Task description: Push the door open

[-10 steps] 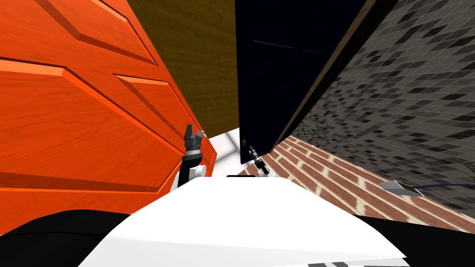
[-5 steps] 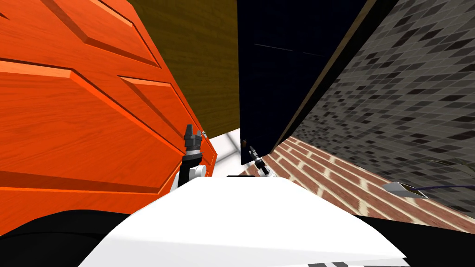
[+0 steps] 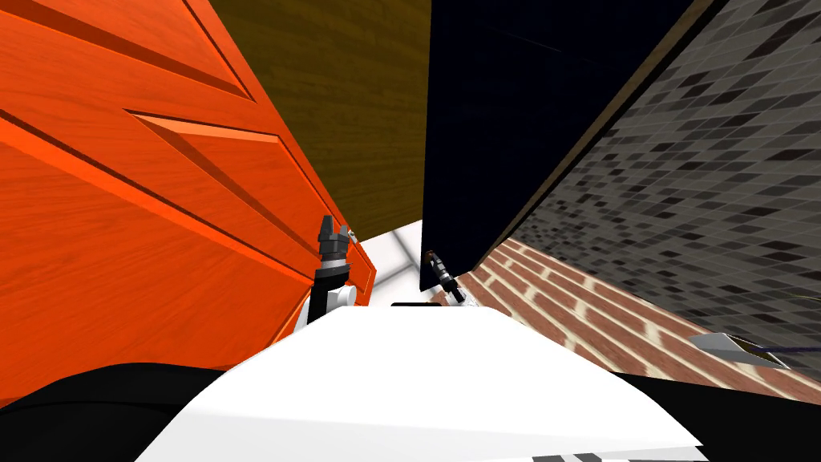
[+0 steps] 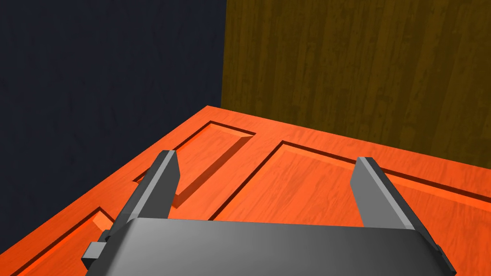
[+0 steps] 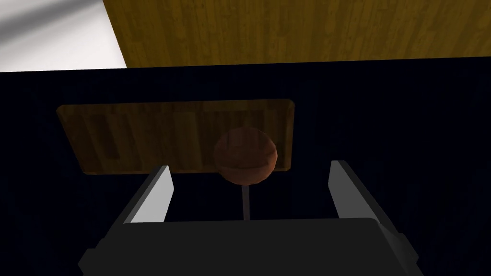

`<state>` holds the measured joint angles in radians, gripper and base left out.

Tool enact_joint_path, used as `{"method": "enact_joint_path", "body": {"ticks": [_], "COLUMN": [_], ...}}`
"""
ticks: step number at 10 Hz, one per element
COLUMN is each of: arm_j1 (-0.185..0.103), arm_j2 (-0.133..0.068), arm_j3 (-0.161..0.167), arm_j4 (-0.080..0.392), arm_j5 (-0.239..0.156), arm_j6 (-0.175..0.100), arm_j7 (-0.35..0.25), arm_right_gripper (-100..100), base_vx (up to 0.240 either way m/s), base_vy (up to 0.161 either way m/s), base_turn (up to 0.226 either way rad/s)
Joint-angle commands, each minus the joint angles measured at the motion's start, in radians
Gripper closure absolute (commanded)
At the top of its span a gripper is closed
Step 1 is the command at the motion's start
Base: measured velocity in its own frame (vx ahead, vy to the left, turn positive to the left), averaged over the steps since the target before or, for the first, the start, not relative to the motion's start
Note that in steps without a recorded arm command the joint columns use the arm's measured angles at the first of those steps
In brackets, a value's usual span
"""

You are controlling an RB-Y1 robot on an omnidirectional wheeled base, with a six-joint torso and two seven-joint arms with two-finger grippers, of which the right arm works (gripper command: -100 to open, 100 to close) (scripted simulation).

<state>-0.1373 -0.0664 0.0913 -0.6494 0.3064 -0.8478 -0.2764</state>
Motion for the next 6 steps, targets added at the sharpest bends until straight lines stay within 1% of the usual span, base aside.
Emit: {"method": "enact_joint_path", "body": {"ticks": [1, 2, 3, 6], "arm_j1": [0.001, 0.001, 0.001, 0.001], "arm_j2": [0.007, 0.004, 0.004, 0.004], "arm_j3": [-0.003, -0.002, -0.002, -0.002], "arm_j4": [0.002, -0.001, -0.001, -0.001], "arm_j5": [-0.002, -0.001, -0.001, -0.001], "arm_j6": [-0.003, -0.001, -0.001, -0.001], "arm_j7": [0.006, 0.003, 0.003, 0.003], "arm_right_gripper": [-100, -100, 100, 100], "base_vx": [0.206, 0.093, -0.023, -0.023], "base_vy": [0.055, 0.02, 0.0, -0.006], "base_turn": [0.025, -0.002, -0.003, 0.004]}}
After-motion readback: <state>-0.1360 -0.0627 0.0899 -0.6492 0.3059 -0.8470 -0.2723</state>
